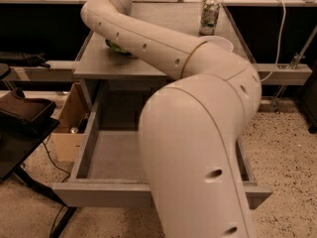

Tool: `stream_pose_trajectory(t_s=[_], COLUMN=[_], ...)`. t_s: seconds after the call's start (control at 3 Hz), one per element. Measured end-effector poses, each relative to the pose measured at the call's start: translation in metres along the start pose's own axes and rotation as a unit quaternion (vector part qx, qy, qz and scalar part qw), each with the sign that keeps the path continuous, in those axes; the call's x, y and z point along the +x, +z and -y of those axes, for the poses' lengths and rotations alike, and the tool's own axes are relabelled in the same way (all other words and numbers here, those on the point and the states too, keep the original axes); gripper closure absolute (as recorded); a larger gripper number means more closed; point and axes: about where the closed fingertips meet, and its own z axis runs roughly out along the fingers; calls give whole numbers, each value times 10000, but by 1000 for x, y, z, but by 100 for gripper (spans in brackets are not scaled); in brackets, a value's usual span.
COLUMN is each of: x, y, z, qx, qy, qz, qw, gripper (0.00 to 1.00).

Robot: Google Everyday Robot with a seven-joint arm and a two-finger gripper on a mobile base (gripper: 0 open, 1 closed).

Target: Place green rice chip bag into top drawer

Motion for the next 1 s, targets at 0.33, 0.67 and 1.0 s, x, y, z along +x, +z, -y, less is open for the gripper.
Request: stream_pose_trajectory(t_s=[0.33,0.67,1.0], x=[8,8,17], y=[3,1,-11], z=[-3,-2,0], qx=[-47,4,303], qy=[-125,-69,198], qz=[-189,-168,-193], qw=[9997,9998,9992], gripper=[38,70,99])
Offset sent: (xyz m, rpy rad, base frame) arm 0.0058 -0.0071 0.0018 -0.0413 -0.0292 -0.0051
